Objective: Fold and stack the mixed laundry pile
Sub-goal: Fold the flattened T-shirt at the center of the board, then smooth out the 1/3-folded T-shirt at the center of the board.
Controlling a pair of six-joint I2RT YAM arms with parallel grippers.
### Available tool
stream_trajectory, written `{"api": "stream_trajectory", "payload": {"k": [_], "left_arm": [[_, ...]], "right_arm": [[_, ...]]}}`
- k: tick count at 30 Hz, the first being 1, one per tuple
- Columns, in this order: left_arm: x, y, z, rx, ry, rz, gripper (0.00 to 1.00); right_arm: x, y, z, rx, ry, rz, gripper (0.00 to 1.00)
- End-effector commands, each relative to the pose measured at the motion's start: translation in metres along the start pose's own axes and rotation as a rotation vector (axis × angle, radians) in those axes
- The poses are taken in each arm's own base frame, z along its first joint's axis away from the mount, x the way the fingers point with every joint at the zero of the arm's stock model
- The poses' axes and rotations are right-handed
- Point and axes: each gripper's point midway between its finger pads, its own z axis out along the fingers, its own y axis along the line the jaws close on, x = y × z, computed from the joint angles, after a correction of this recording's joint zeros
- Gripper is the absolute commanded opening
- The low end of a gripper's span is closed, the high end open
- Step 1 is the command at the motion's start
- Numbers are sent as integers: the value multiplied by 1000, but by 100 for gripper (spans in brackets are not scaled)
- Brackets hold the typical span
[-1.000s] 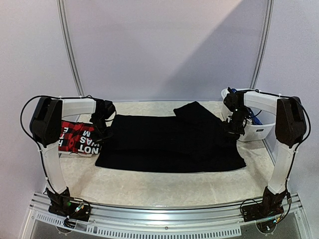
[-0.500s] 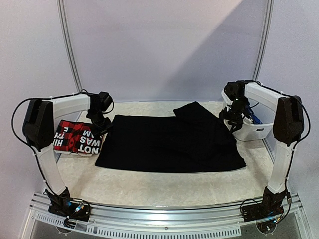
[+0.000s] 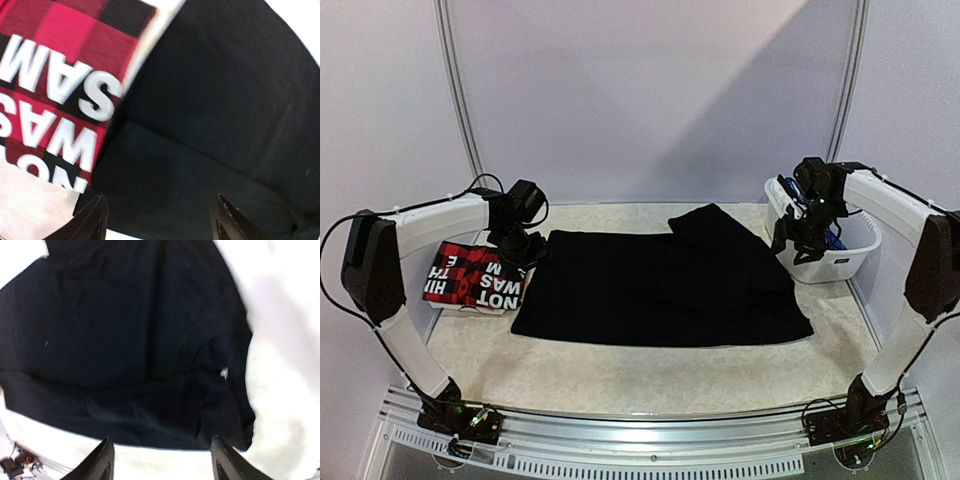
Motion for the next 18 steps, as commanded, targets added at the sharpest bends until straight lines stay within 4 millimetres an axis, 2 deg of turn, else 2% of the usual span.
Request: {"api": "stream_trajectory", "payload": {"k": [1,5,8,12,18], "left_arm": [[20,-13,-7,15,-30,175,69],[43,-17,-5,19,-9,235,67],[58,-20,-1,34,14,250,66],[72,-22,-3,40,27,279,64],[85,-18,-9,34,34,311,64]], "right_arm": [[35,11,7,-164,10,-12,63],[70,18,25,-261,59,-8,57],[84,22,41,-288,77,1,53],[86,26,58,-328,70,42,48],[83,21,85,-308,89,88,44]]}}
